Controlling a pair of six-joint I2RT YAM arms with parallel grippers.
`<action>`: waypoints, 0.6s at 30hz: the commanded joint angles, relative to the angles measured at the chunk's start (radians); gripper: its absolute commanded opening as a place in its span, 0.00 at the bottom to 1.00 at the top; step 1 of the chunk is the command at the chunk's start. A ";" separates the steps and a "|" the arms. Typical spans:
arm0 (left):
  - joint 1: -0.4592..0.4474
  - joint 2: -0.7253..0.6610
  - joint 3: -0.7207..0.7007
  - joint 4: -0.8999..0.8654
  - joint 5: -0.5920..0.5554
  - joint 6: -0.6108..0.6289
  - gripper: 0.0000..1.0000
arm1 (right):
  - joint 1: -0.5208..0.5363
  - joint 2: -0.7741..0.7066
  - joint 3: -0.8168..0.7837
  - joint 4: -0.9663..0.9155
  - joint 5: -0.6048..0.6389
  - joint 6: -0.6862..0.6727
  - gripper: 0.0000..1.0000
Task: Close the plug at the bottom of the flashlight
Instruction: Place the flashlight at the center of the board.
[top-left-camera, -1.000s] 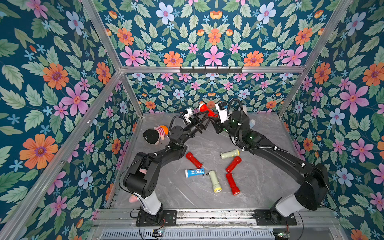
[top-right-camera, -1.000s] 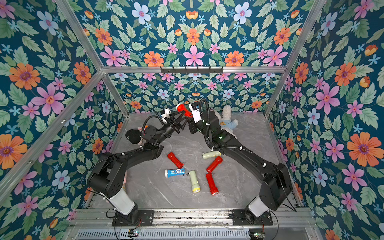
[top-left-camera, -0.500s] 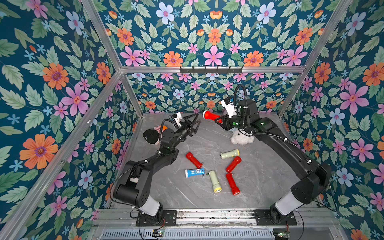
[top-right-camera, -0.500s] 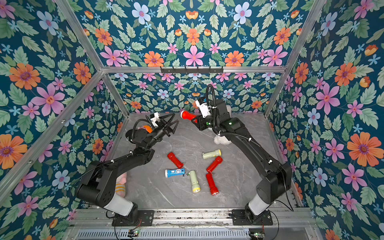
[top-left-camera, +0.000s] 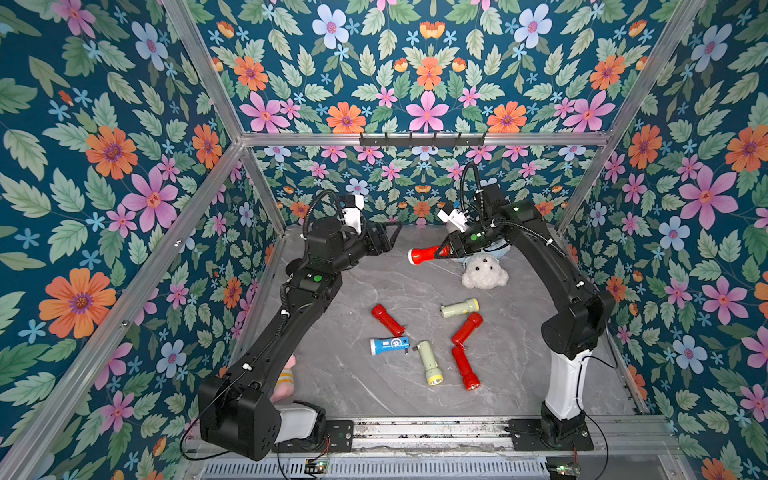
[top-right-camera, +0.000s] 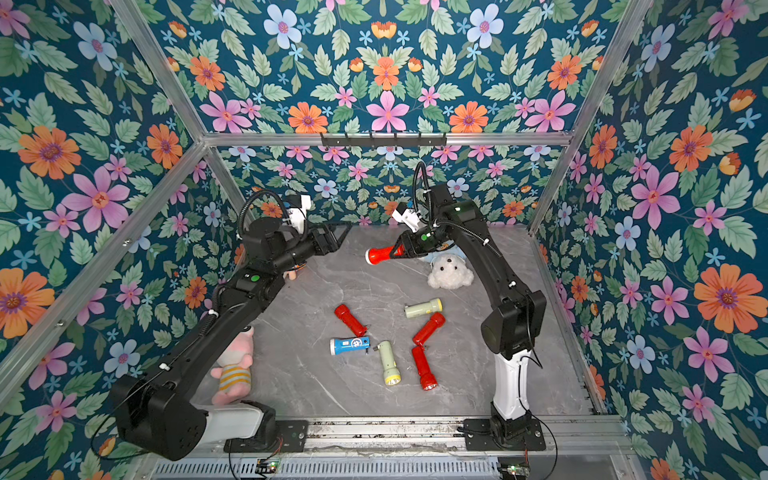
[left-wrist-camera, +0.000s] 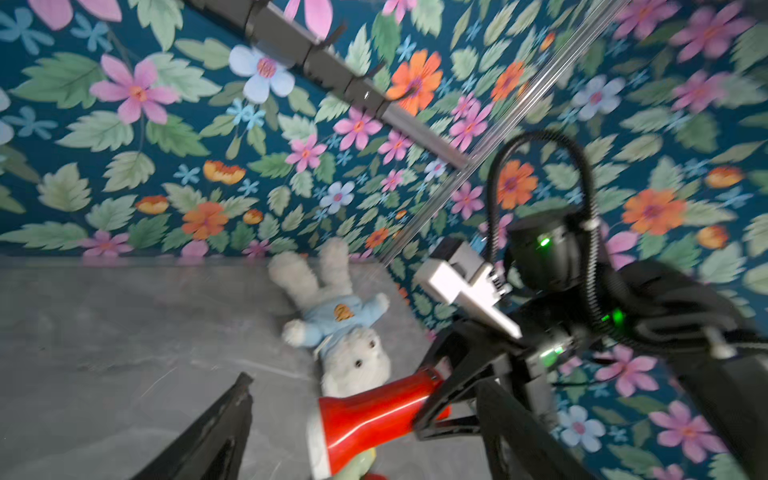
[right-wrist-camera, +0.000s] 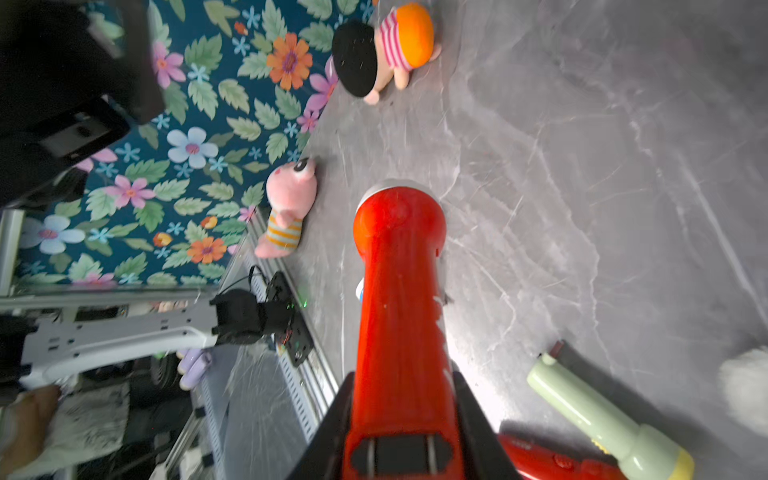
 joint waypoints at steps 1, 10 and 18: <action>-0.008 0.023 0.005 -0.202 -0.051 0.257 0.86 | -0.001 0.034 0.061 -0.214 -0.112 -0.133 0.00; -0.142 0.073 0.016 -0.294 -0.193 0.418 0.76 | -0.001 0.093 0.126 -0.263 -0.161 -0.149 0.00; -0.250 0.048 -0.006 -0.292 -0.200 0.462 0.80 | -0.001 0.143 0.160 -0.287 -0.191 -0.144 0.00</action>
